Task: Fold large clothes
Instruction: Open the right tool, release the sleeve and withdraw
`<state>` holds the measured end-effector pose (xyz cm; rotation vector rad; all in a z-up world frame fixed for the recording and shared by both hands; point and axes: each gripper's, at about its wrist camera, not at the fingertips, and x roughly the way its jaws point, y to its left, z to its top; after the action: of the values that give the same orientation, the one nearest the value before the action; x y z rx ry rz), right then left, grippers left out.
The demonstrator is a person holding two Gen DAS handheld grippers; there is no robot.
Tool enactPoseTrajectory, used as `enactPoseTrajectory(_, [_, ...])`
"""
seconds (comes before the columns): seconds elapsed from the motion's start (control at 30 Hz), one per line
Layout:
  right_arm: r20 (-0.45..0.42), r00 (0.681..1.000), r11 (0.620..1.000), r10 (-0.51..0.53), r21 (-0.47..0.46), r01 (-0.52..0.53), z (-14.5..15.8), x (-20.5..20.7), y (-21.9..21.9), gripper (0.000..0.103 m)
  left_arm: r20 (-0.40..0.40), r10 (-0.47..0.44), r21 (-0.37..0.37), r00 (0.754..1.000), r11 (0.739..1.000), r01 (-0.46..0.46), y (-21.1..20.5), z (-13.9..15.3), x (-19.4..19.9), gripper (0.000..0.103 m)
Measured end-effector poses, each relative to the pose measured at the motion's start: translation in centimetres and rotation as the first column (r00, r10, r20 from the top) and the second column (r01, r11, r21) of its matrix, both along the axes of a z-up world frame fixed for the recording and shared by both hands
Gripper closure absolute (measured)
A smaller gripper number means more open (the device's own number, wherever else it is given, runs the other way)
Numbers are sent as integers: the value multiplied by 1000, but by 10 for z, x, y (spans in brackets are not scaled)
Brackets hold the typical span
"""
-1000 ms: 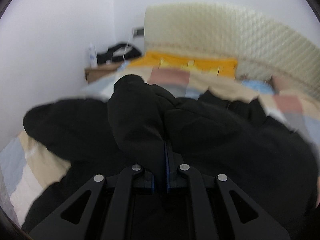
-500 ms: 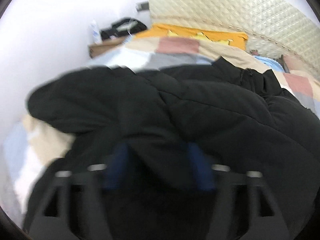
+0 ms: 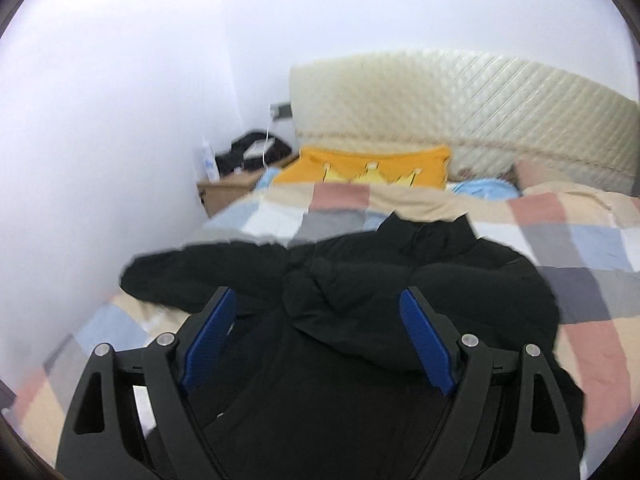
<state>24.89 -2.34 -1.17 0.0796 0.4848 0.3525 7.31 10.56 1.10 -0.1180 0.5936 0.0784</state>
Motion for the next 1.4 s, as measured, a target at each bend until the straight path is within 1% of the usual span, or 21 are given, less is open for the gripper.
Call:
enactPoseTrajectory(0.1, [18, 1000, 1000, -7, 8, 7, 26, -45, -14, 19, 23, -23, -3, 999, 1000, 23, -12, 9, -14, 0])
enactPoseTrajectory(0.2, [38, 999, 999, -35, 18, 35, 44, -87, -30, 19, 52, -34, -3, 998, 999, 34, -22, 19, -29, 0])
enactPoseTrajectory(0.3, [68, 996, 997, -55, 51, 52, 61, -131, -47, 19, 78, -52, 1, 996, 999, 52, -32, 27, -42, 0])
enactPoseTrajectory(0.43, [117, 990, 997, -73, 47, 68, 78, -179, -59, 19, 89, -63, 14, 994, 998, 62, -43, 34, -53, 0])
enactPoseTrajectory(0.53, [139, 987, 996, -81, 45, 75, 83, -207, -66, 19, 100, -59, 19, 993, 998, 58, -47, 38, -60, 0])
enactPoseTrajectory(0.6, [156, 983, 995, -99, 43, 93, 83, -225, -70, 19, 106, -64, 15, 992, 998, 63, -50, 39, -63, 0])
enactPoseTrajectory(0.7, [151, 983, 994, -107, 54, 100, 79, -243, -78, 19, 104, -67, 29, 992, 998, 64, -54, 39, -66, 0])
enactPoseTrajectory(0.87, [177, 973, 988, -150, 60, 141, 75, -282, -87, 19, 100, -79, 34, 992, 997, 76, -59, 38, -71, 0])
enactPoseTrajectory(1.0, [148, 974, 985, -169, 70, 161, 62, -295, -90, 19, 95, -89, 33, 991, 996, 87, -60, 35, -70, 0])
enactPoseTrajectory(1.17, [113, 972, 977, -206, 81, 198, 41, -308, -96, 19, 69, -106, 30, 992, 994, 104, -63, 25, -69, 0])
enactPoseTrajectory(1.4, [102, 963, 969, -248, 50, 244, 23, -320, -101, 19, 38, -127, 24, 991, 992, 126, -67, 11, -69, 0])
